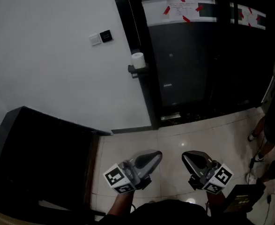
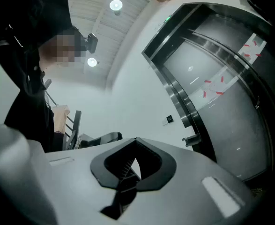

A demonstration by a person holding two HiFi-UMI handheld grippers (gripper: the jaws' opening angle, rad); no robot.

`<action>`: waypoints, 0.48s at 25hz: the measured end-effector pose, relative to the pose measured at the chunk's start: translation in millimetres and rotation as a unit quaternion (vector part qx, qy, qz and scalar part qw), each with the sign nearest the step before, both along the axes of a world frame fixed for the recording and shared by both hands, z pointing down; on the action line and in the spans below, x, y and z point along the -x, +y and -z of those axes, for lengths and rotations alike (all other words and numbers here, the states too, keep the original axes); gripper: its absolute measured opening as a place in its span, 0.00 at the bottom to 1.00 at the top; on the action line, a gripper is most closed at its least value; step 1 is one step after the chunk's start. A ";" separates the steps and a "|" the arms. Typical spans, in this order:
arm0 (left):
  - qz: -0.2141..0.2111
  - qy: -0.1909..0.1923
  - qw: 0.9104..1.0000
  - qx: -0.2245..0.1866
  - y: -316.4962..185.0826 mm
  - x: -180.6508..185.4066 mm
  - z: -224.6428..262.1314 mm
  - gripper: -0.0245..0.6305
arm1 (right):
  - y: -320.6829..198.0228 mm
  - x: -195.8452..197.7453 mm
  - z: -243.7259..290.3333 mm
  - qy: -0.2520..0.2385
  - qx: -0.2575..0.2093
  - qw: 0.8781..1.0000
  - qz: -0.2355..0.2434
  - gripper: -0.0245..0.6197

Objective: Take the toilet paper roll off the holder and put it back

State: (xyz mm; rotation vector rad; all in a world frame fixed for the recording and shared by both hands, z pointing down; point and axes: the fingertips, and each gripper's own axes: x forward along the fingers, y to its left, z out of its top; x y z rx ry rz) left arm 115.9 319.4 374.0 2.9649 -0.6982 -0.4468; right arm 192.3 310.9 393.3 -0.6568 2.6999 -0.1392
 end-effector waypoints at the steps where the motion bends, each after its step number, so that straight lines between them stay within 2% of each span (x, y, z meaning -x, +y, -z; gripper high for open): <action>1: 0.001 0.001 1.000 -0.001 -0.5 -5.1 -0.1 0.04 | -1.2 -6.4 -1.1 -0.003 -0.001 1.000 -0.001 0.04; 6: 0.012 -0.002 1.000 -0.003 -4.5 -25.0 1.6 0.04 | -9.0 -29.7 -5.0 -0.012 0.003 1.000 0.001 0.04; 12: 0.024 -0.006 1.000 -0.006 -18.6 -25.9 5.4 0.04 | -25.7 -29.5 -5.1 -0.014 0.006 1.000 0.014 0.04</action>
